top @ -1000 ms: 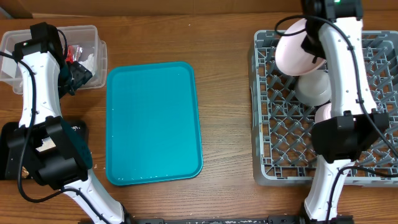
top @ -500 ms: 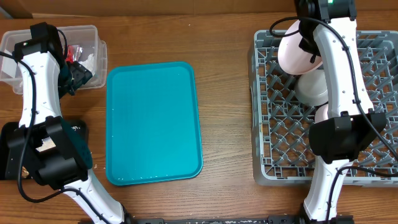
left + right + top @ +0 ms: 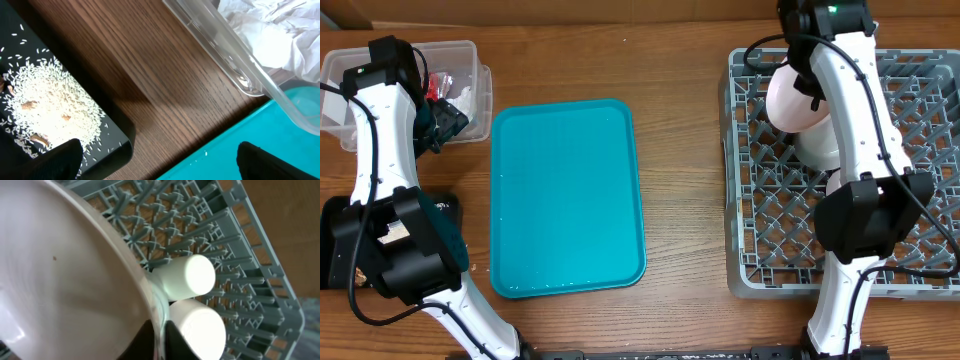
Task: Sort waste into correct bins and load items into the dishwasher
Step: 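Carry the white plate right and stand it upright in the rack, then release the plate and withdraw the right gripper toward the rack's front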
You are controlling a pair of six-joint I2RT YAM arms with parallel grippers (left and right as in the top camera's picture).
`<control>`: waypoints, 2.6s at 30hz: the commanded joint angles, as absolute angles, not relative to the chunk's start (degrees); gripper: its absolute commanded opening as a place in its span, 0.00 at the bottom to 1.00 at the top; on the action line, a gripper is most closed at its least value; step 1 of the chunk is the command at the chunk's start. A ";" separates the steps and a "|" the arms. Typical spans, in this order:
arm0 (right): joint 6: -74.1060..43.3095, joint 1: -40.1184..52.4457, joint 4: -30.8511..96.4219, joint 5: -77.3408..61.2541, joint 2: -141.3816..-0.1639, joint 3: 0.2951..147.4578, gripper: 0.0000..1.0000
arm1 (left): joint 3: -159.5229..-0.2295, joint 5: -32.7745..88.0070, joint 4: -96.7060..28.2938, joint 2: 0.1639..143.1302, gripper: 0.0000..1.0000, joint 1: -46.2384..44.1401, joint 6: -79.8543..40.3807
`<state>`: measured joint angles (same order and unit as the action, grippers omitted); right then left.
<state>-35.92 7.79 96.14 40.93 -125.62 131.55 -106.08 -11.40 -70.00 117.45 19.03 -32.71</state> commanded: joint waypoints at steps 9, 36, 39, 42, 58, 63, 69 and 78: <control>-36.42 12.53 96.92 36.14 -119.11 133.03 1.00 | -105.91 -11.75 -69.97 117.47 1.00 19.20 -33.45; -31.73 12.53 97.06 6.68 -57.17 105.36 1.00 | -105.91 -11.75 -69.97 117.47 1.00 19.20 -33.45; -31.68 12.53 97.03 6.33 -54.48 100.01 1.00 | -105.91 -11.77 -69.97 117.47 1.00 19.20 -33.45; -31.70 12.53 97.01 6.11 -54.22 97.84 1.00 | -105.91 -11.77 -69.97 117.47 1.00 19.20 -33.45; -28.64 13.06 96.31 8.03 -54.26 95.55 1.00 | -105.91 -11.77 -69.97 117.47 1.00 19.20 -33.45; -28.45 10.96 85.27 8.69 -47.88 86.15 1.00 | -105.91 -11.77 -69.97 117.47 1.00 19.20 -33.45; -28.40 9.89 64.49 6.35 -31.18 62.11 1.00 | -105.91 -11.77 -69.97 117.47 1.00 19.20 -33.45; -24.10 9.87 26.98 2.15 -10.37 25.26 1.00 | -105.91 -11.77 -69.97 117.47 1.00 19.14 -33.45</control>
